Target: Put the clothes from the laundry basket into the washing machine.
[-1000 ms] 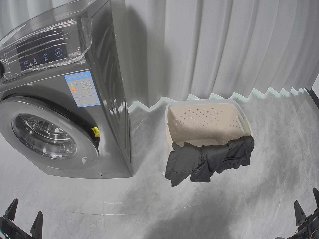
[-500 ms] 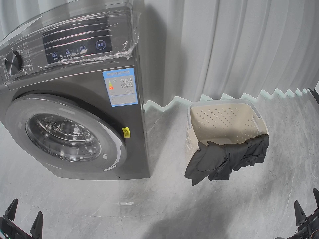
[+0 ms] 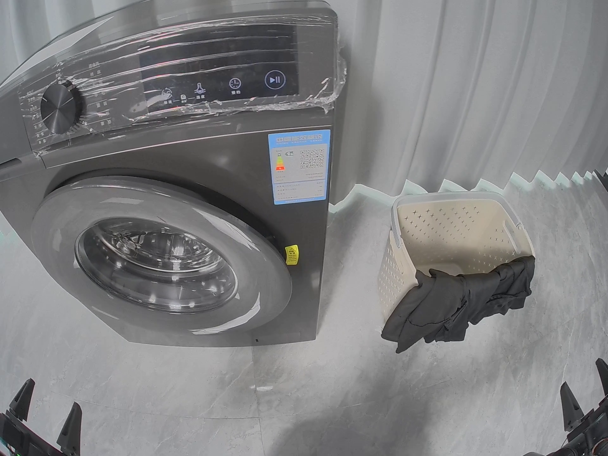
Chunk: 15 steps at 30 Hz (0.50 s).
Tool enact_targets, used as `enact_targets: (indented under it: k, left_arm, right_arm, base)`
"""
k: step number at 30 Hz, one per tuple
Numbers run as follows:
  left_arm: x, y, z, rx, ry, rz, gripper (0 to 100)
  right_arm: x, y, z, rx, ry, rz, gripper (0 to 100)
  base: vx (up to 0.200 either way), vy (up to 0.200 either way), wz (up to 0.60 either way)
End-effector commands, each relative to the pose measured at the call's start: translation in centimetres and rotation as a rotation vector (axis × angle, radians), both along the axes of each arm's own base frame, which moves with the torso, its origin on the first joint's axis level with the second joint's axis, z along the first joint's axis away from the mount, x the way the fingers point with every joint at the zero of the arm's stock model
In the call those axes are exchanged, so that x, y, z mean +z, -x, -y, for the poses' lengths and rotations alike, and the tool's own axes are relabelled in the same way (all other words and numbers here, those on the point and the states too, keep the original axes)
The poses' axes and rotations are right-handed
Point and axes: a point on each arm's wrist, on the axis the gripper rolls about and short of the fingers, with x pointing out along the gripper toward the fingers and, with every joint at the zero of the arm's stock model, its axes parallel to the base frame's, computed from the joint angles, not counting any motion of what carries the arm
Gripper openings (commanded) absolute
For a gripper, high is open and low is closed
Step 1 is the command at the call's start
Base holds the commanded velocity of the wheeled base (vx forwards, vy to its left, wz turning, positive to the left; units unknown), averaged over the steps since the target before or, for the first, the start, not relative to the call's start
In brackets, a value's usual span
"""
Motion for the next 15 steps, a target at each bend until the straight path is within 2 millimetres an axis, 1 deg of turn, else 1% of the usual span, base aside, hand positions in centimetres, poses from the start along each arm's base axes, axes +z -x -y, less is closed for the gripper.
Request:
enact_targets:
  k: [1, 4, 7, 15]
  left_arm:
    - [-0.48, -0.01, 0.00, 0.001, 0.000, -0.002, 100]
    - [-0.48, -0.01, 0.00, 0.001, 0.000, -0.002, 100]
    - [-0.48, -0.01, 0.00, 0.001, 0.000, -0.002, 100]
    - [-0.47, -0.01, 0.00, 0.001, 0.000, 0.000, 100]
  right_arm:
    - [-0.42, 0.02, 0.00, 0.000, 0.001, 0.003, 100]
    - [-0.42, 0.02, 0.01, -0.005, -0.002, 0.003, 100]
    - [-0.42, 0.02, 0.01, -0.005, -0.002, 0.003, 100]
    - [-0.42, 0.02, 0.01, -0.003, -0.002, 0.002, 100]
  base:
    - [0.000, 0.000, 0.00]
    - [0.000, 0.000, 0.00]
    - [0.000, 0.000, 0.60]
    - [0.000, 0.000, 0.00]
